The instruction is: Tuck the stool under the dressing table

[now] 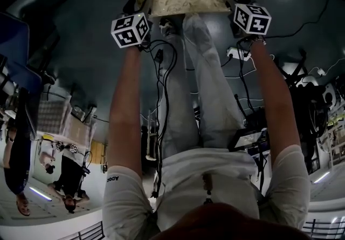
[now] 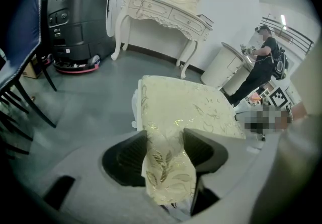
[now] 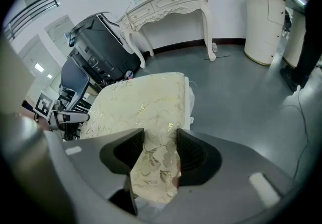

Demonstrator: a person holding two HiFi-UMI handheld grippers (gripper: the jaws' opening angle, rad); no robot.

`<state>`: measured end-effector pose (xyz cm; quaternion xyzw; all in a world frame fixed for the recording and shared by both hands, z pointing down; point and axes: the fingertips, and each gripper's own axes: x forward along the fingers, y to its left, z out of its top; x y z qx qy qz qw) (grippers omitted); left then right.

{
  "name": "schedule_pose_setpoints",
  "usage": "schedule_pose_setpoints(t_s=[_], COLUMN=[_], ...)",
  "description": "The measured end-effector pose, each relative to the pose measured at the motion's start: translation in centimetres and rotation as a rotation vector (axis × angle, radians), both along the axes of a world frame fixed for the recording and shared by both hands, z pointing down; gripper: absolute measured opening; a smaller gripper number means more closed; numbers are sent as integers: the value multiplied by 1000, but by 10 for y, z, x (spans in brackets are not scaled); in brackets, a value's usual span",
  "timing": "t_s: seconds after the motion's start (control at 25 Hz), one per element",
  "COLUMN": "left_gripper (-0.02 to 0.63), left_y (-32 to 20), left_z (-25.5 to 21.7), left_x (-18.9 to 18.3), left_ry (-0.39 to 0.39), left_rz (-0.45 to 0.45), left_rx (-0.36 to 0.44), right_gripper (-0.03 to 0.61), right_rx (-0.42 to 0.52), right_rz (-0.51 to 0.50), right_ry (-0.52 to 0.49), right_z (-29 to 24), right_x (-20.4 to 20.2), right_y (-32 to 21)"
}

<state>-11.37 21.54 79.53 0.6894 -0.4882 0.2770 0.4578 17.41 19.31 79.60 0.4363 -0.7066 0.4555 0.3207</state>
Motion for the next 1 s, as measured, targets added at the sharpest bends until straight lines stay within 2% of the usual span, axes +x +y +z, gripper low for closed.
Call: schedule_pose_setpoints(t_s=[0.52, 0.76, 1.0], left_gripper=[233, 232, 225], left_y=[-82, -126, -181], left_z=[-16, -16, -21], left_x=[-39, -36, -59], left_ry=[-16, -24, -33], left_rz=[-48, -35, -7], left_rx=[53, 63, 99], right_gripper=[202, 199, 198], right_rx=[60, 74, 87], right_rz=[-55, -45, -9], right_ry=[-21, -24, -29], right_z=[-19, -17, -20], right_x=[-39, -34, -56], right_y=[-91, -131, -173])
